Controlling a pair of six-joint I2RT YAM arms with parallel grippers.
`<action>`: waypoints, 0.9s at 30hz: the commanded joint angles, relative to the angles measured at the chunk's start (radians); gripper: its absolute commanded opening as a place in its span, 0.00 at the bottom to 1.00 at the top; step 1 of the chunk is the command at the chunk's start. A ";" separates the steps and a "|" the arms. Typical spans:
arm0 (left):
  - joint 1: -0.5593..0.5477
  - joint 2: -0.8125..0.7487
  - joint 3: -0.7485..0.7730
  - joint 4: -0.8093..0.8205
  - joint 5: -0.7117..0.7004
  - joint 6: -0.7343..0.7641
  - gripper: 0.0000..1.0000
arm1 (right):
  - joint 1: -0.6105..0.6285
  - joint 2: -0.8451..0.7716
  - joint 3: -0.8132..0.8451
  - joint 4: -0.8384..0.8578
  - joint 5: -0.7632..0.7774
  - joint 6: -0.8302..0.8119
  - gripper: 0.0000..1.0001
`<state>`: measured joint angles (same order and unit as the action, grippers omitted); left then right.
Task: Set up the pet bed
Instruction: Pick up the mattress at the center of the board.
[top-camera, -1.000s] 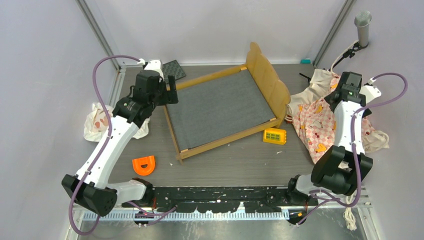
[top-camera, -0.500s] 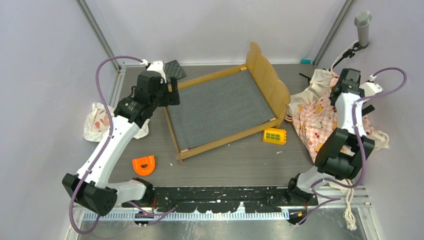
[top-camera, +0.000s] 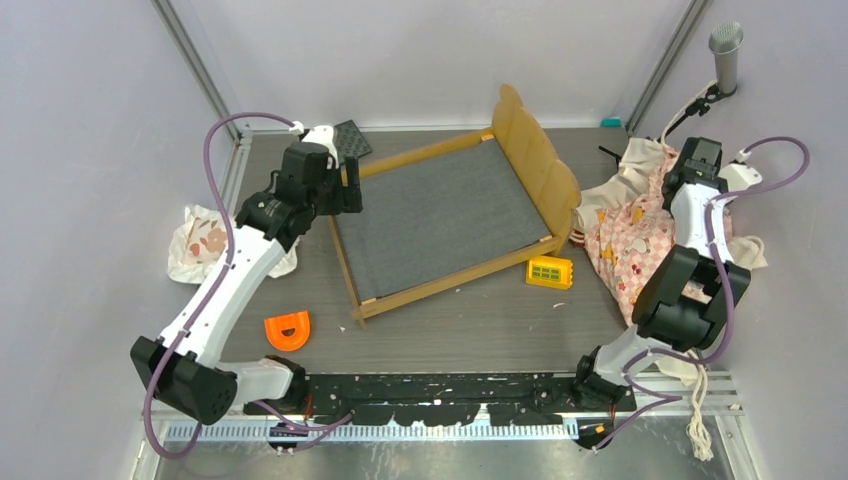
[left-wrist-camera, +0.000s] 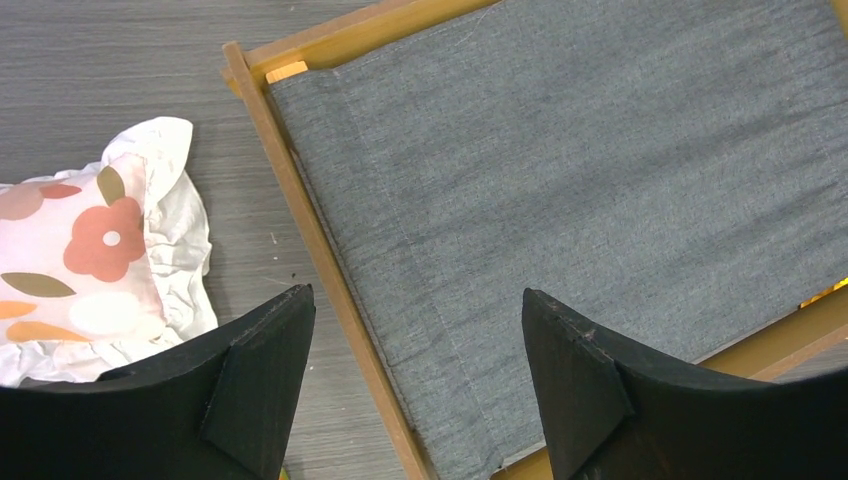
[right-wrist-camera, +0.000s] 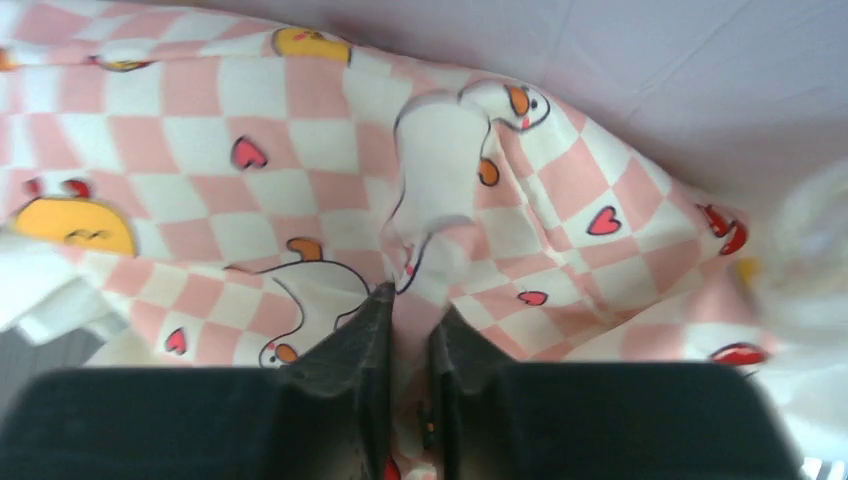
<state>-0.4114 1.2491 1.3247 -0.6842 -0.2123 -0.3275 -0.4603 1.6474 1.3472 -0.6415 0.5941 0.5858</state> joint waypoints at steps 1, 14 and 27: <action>-0.005 -0.017 0.002 0.047 0.013 0.015 0.77 | -0.003 -0.145 0.034 0.078 -0.051 -0.015 0.11; -0.004 -0.157 -0.046 0.101 0.016 0.018 0.77 | 0.081 -0.372 0.419 -0.085 -0.154 -0.113 0.01; -0.004 -0.317 -0.131 0.070 -0.017 0.028 0.80 | 0.275 -0.317 1.043 -0.291 -0.371 -0.098 0.01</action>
<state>-0.4114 0.9783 1.2163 -0.6331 -0.2100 -0.3088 -0.2039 1.3041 2.2349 -0.9051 0.3698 0.4591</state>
